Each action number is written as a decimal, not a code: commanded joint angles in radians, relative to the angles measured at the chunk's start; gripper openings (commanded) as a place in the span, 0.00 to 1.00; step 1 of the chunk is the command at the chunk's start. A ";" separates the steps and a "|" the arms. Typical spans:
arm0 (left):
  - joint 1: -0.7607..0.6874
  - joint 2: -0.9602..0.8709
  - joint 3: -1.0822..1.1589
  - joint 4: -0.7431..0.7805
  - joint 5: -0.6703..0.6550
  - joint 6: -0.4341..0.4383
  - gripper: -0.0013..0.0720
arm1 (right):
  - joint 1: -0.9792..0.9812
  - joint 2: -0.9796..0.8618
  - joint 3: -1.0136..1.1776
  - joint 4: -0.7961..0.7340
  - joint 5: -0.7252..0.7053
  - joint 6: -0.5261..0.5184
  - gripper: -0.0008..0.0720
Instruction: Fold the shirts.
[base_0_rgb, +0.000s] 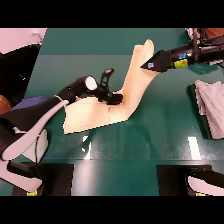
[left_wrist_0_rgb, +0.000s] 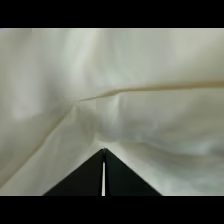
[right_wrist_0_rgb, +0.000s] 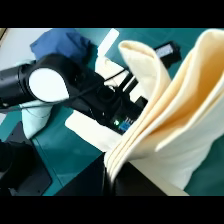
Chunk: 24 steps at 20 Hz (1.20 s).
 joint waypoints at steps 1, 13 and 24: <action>0.112 0.130 0.001 0.093 -0.044 0.003 0.05 | 0.091 -0.009 0.003 0.011 -0.074 0.003 0.03; 0.632 0.642 0.001 0.306 -0.130 0.035 0.05 | 0.676 -0.365 0.004 0.069 -0.629 -0.019 0.71; 0.657 0.649 0.001 0.278 -0.280 0.081 0.05 | 0.159 -0.090 -0.457 -0.148 -0.296 0.103 0.71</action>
